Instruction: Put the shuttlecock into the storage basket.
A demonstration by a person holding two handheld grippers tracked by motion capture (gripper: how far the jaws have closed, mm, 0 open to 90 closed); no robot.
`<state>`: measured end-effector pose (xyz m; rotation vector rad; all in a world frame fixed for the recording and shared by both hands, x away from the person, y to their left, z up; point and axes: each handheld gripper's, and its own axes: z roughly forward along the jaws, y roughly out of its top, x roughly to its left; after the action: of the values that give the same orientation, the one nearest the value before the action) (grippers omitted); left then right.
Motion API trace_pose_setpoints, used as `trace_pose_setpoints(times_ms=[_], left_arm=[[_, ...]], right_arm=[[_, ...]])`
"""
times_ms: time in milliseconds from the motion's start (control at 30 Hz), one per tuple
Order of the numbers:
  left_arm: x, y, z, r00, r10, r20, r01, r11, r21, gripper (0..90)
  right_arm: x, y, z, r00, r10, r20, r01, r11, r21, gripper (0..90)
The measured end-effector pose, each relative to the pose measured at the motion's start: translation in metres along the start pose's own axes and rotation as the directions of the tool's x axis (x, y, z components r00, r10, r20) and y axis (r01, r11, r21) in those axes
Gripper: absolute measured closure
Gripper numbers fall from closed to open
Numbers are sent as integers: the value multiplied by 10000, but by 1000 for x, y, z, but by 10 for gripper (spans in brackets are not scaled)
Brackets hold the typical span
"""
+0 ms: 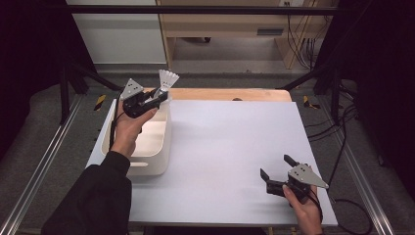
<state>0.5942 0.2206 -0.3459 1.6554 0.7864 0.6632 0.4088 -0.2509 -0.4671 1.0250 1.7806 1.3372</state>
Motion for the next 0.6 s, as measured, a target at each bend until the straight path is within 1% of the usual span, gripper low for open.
trace_pose_setpoints(times_ms=[600], left_arm=[[5,-6,1,9998,-165,-125,166,9999,33,648]], right_arm=[[0,0,0,10000,-25,-4,25,10000,-25,34]])
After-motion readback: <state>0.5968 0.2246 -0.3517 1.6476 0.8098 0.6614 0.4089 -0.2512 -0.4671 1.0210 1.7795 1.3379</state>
